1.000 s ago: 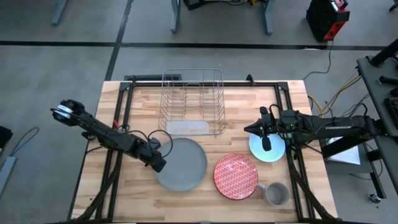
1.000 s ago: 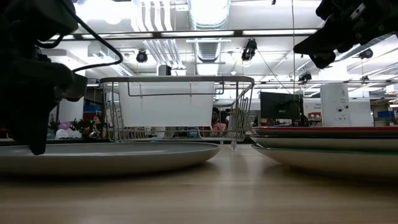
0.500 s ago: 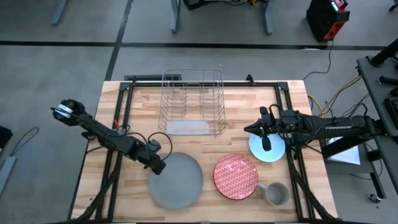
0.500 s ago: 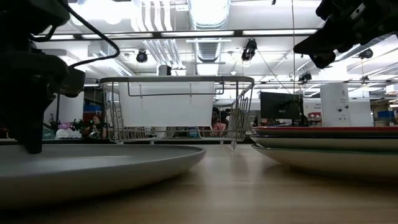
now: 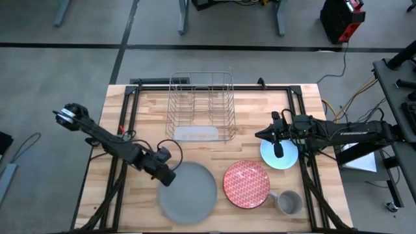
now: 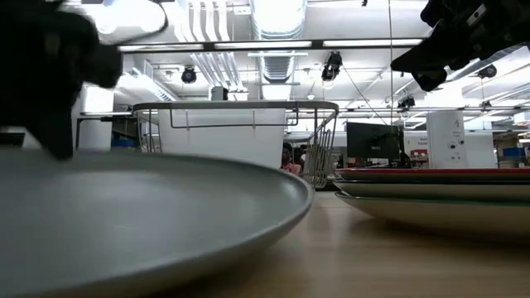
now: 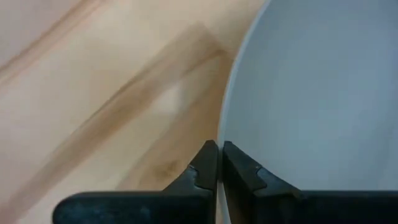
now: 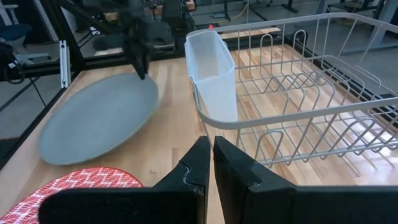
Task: Sort dishes
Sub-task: Put the gray plate into the dish rack
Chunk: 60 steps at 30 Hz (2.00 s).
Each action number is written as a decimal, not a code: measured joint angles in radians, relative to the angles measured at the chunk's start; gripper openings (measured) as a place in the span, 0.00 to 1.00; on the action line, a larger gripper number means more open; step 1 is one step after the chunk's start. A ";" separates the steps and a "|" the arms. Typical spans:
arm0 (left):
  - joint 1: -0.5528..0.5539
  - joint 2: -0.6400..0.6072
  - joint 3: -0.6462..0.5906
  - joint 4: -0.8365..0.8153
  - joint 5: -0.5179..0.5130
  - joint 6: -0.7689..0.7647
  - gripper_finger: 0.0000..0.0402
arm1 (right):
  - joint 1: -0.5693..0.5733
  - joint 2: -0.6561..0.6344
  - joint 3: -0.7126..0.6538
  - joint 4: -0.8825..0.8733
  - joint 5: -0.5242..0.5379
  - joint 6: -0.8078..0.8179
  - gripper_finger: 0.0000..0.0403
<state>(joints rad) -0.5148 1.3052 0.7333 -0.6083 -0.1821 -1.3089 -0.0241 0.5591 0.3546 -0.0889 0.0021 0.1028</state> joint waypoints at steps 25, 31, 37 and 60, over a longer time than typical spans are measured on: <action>-0.239 0.002 0.804 -0.695 -0.866 0.320 0.00 | 0.000 0.000 -0.007 0.040 0.000 -0.024 0.03; -0.160 -0.007 0.916 -0.935 -1.211 0.380 0.00 | 0.000 0.000 -0.008 0.062 0.000 -0.048 0.03; 0.001 -0.042 0.957 -0.955 -1.388 0.614 0.00 | 0.000 0.000 -0.008 0.080 0.085 -0.065 0.03; 0.926 0.100 0.924 0.005 -0.542 1.781 0.00 | -0.077 0.130 0.069 0.242 0.375 -0.294 0.03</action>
<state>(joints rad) 0.4111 1.4049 1.6569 -0.6028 -0.7241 0.4721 -0.1015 0.6891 0.4236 0.1528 0.3775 -0.1915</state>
